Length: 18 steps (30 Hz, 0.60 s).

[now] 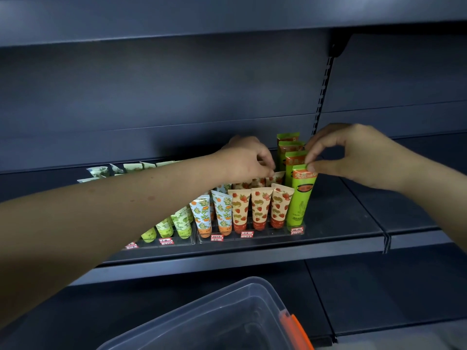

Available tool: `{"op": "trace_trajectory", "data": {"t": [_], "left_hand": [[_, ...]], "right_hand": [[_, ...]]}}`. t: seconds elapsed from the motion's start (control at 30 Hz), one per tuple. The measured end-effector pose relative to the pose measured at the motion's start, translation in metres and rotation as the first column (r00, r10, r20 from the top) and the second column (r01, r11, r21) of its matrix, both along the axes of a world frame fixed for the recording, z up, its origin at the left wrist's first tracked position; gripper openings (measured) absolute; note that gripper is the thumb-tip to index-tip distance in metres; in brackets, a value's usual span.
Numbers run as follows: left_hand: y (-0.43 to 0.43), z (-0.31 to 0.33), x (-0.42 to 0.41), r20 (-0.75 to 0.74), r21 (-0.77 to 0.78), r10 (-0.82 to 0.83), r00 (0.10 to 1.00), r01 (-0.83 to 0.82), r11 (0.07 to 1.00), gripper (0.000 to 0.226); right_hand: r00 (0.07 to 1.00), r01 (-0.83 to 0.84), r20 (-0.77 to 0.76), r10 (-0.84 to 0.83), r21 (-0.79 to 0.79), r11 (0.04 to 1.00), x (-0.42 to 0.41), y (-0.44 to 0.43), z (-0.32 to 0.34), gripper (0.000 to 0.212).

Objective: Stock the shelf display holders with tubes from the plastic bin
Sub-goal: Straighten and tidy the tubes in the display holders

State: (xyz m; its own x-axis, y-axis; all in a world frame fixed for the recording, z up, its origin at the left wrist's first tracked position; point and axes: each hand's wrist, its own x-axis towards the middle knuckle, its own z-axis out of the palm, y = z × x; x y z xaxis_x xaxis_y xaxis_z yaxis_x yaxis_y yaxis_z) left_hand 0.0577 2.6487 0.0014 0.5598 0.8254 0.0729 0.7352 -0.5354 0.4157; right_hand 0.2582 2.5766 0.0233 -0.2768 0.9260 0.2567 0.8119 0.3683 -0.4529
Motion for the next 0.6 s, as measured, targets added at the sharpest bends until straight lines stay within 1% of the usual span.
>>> {"op": "trace_trajectory", "data": {"t": [0.17,0.33,0.47,0.6], "left_hand": [[0.001,0.0,-0.003,0.021,0.007,0.008,1.0,-0.008,1.0,0.014],[-0.001,0.006,-0.007,0.139,0.004,0.042,0.989,-0.043,0.999,0.008],[-0.003,0.009,-0.011,0.2,0.0,0.049,0.979,-0.05,0.999,0.009],[-0.005,0.012,-0.009,0.293,0.005,0.061,0.954,-0.066,0.998,0.006]], "right_hand": [[1.0,-0.004,0.019,0.003,0.016,1.0,0.001,-0.001,0.0,0.008],[1.0,0.005,0.021,-0.006,0.032,0.999,0.003,-0.002,-0.002,0.008],[0.999,0.032,0.011,-0.032,0.077,0.997,0.004,-0.002,-0.003,0.007],[0.999,0.036,0.009,-0.037,0.09,0.995,0.006,-0.002,-0.003,0.006]]}}
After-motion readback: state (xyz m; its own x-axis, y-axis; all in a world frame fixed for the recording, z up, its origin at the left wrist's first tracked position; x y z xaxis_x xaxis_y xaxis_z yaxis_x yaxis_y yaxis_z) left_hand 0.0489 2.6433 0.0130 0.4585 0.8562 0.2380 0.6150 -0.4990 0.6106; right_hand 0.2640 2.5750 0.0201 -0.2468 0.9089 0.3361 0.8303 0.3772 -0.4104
